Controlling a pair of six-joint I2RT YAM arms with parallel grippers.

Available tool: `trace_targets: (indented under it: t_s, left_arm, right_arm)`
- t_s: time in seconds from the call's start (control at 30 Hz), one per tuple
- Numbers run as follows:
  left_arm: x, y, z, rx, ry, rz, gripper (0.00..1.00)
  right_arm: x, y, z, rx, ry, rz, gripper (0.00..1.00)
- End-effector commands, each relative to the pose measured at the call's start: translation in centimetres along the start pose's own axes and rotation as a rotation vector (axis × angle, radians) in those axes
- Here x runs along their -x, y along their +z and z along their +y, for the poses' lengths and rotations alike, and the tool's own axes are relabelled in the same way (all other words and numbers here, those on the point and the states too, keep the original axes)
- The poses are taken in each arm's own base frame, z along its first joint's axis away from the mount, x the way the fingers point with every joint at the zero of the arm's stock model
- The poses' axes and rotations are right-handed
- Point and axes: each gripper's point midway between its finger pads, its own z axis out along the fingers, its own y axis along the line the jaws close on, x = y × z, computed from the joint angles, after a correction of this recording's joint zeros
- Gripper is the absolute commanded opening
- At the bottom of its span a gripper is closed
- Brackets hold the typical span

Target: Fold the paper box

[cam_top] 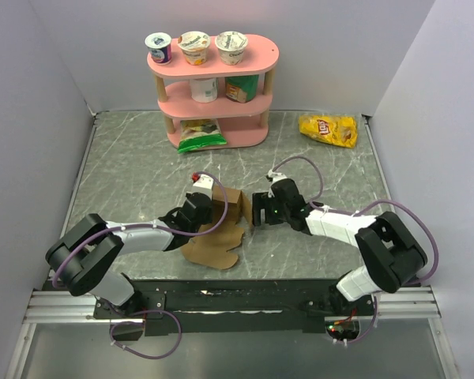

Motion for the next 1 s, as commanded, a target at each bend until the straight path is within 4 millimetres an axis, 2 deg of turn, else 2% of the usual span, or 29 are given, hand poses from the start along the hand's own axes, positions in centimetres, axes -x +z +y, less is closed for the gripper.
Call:
trace_targets:
  t_s: [0.0, 0.2, 0.53, 0.63, 0.77, 0.8, 0.97]
  left_arm:
    - [-0.7, 0.3, -0.2, -0.005, 0.015, 0.035, 0.01]
    - [-0.7, 0.2, -0.2, -0.005, 0.015, 0.035, 0.01]
    - [-0.7, 0.1, -0.3, -0.014, 0.013, 0.037, 0.01]
    - [-0.6, 0.1, -0.5, -0.024, 0.008, 0.036, 0.01]
    - [-0.6, 0.0, -0.9, -0.044, 0.000, 0.035, 0.01]
    - [-0.6, 0.0, -1.0, -0.050, -0.002, 0.034, 0.01]
    - [-0.7, 0.0, -1.1, -0.060, 0.000, 0.040, 0.01]
  right_arm:
    - [3.3, -1.8, 3.7, 0.135, -0.017, -0.123, 0.90]
    - [4.0, -1.4, 5.2, 0.166, -0.051, -0.130, 0.89]
    - [2.6, 0.4, 9.0, 0.232, -0.055, -0.108, 0.92]
    - [2.8, 0.8, 9.8, 0.222, -0.029, -0.136, 0.94]
    - [3.3, 1.1, 9.7, 0.173, 0.003, -0.185, 0.95]
    - [3.3, 1.1, 9.6, 0.167, 0.010, -0.193, 1.00]
    - [4.5, 1.0, 10.1, 0.164, 0.021, -0.264, 1.00]
